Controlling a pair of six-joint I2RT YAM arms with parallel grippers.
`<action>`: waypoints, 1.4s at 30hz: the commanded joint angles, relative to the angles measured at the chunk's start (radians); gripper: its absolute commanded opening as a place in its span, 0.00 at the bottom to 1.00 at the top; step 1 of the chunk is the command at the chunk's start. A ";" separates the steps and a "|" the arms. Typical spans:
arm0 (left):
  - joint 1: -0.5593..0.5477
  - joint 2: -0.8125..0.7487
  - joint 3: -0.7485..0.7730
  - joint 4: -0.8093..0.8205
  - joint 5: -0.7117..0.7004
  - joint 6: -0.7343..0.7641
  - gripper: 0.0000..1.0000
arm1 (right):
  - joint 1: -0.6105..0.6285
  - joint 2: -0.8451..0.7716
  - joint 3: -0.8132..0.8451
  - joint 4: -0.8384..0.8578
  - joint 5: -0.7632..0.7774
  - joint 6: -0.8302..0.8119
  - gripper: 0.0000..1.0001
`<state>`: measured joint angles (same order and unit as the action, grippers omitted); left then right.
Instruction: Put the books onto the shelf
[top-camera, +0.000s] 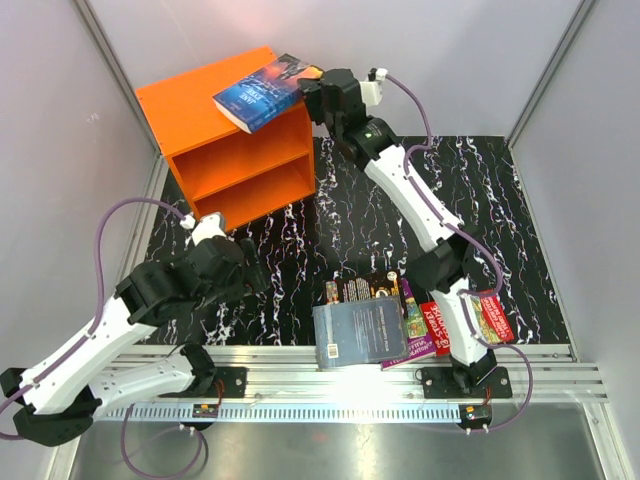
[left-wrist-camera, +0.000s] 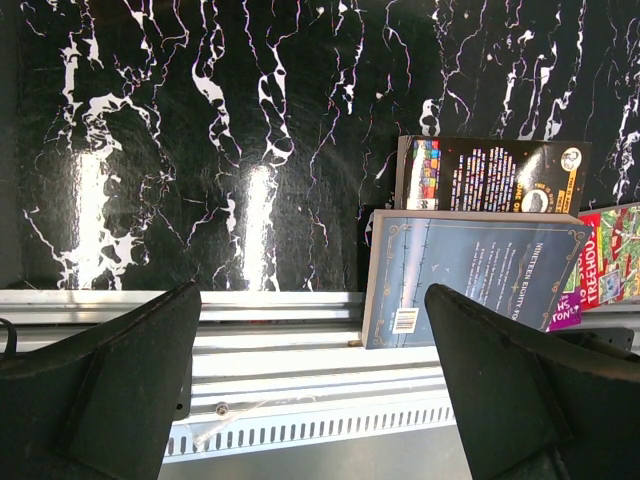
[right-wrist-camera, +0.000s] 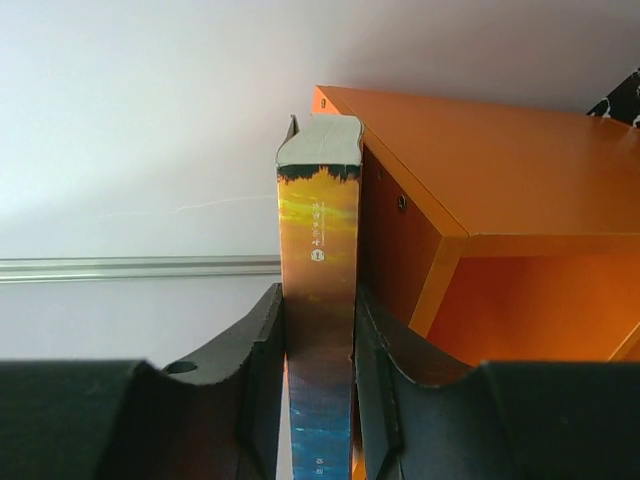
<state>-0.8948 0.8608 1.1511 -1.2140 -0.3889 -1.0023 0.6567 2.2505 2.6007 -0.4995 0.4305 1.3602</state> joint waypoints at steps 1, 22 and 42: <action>0.004 -0.017 -0.001 0.005 0.004 -0.007 0.99 | 0.030 0.001 0.061 0.166 0.013 0.083 0.07; 0.002 -0.036 0.024 -0.012 0.015 0.002 0.99 | 0.063 -0.117 -0.129 0.115 -0.299 0.013 0.76; 0.004 0.136 -0.085 0.240 0.270 0.103 0.99 | -0.077 -0.584 -0.821 -0.379 -0.539 -0.274 1.00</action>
<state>-0.8925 0.9344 1.1397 -1.1179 -0.2806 -0.9440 0.5900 1.9106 2.0258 -0.7567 -0.1669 1.1893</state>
